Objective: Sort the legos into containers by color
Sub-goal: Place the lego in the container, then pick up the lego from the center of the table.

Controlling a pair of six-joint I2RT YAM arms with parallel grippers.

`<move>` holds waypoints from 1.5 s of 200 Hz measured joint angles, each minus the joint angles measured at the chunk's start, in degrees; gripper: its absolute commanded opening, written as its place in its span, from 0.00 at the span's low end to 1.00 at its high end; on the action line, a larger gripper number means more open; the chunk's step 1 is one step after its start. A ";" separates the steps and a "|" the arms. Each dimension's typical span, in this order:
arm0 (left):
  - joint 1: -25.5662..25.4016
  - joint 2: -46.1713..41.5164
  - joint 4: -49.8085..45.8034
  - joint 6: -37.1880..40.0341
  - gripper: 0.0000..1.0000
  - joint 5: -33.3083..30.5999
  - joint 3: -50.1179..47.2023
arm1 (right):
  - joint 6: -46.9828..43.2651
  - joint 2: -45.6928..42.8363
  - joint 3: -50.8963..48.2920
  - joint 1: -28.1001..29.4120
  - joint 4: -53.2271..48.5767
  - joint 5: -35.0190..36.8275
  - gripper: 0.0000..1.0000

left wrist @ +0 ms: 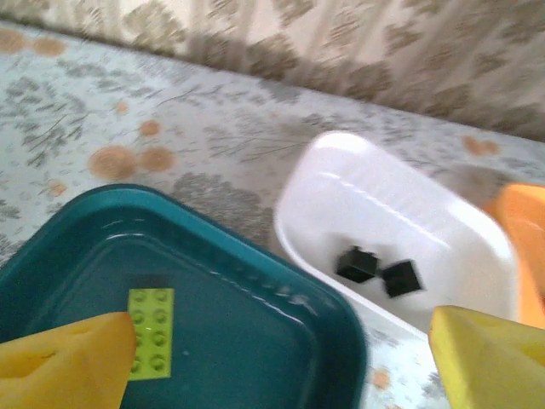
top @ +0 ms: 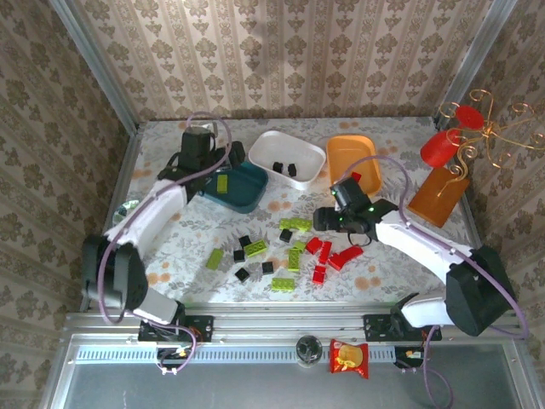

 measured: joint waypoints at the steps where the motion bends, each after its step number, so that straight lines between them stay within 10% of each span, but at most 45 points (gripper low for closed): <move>1: -0.26 -0.50 0.17 -0.02 0.99 0.04 -0.44 | -0.22 0.24 0.13 0.24 -0.04 0.00 0.80; 93: -4.85 -20.61 -6.40 -0.92 1.00 0.20 -22.25 | -8.46 19.23 7.98 8.28 0.09 8.57 0.81; 200: -1.25 -23.41 -7.54 -2.60 1.00 2.19 -25.75 | -13.25 31.32 19.52 6.56 1.75 12.87 0.70; 300: -0.66 -25.88 -7.98 -2.71 1.00 3.13 -27.52 | -14.23 29.88 18.67 5.27 2.69 7.19 0.25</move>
